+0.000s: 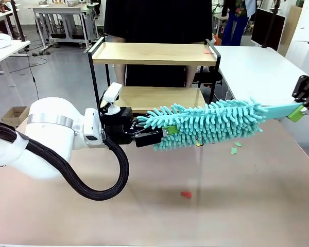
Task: Clean the shelf.
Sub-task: Hand the Duster back to the human.
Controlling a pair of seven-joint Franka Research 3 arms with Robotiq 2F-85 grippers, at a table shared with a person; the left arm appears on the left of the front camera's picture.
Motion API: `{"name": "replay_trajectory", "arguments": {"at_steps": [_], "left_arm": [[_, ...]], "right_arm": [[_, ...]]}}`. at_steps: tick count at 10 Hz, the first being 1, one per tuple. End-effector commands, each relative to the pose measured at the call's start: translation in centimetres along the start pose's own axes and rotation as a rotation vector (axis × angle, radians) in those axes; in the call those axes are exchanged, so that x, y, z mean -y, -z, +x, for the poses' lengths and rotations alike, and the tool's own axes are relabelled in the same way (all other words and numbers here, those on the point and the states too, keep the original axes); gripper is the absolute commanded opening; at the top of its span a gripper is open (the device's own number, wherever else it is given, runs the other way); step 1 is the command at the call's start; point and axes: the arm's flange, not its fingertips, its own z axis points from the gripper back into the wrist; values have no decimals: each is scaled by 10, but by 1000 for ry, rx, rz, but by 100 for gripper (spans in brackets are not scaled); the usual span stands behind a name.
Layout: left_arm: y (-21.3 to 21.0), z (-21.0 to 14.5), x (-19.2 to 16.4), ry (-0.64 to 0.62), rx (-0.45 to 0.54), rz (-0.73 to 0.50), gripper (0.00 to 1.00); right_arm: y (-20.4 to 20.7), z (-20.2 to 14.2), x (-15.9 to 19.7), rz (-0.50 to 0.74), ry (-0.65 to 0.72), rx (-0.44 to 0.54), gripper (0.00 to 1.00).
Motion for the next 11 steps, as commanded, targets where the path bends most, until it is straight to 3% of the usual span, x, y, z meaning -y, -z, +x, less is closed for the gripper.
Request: {"name": "replay_trajectory", "arguments": {"at_steps": [1, 2, 3, 4, 5, 6, 7, 11], "left_arm": [[1, 0, 1, 7, -5, -7, 0], [1, 0, 1, 7, -5, -7, 0], [1, 0, 1, 7, -5, -7, 0], [1, 0, 1, 7, -5, -7, 0], [1, 0, 1, 7, -5, -7, 0], [1, 0, 1, 7, -5, -7, 0], [1, 0, 1, 7, -5, -7, 0], [1, 0, 1, 7, -5, -7, 0]], "right_arm": [[0, 6, 1, 3, -24, 25, 13], [0, 6, 1, 3, -24, 25, 13], [0, 1, 0, 0, -1, -1, 71], [-7, 6, -1, 14, -2, 23, 71], [-19, 11, -3, 28, -6, 70, 100], [-31, 15, -7, 39, -16, 121, 75], [-44, 16, -10, 29, -15, 179, 100], [-119, -22, -33, -140, 89, 591, 100]]}}
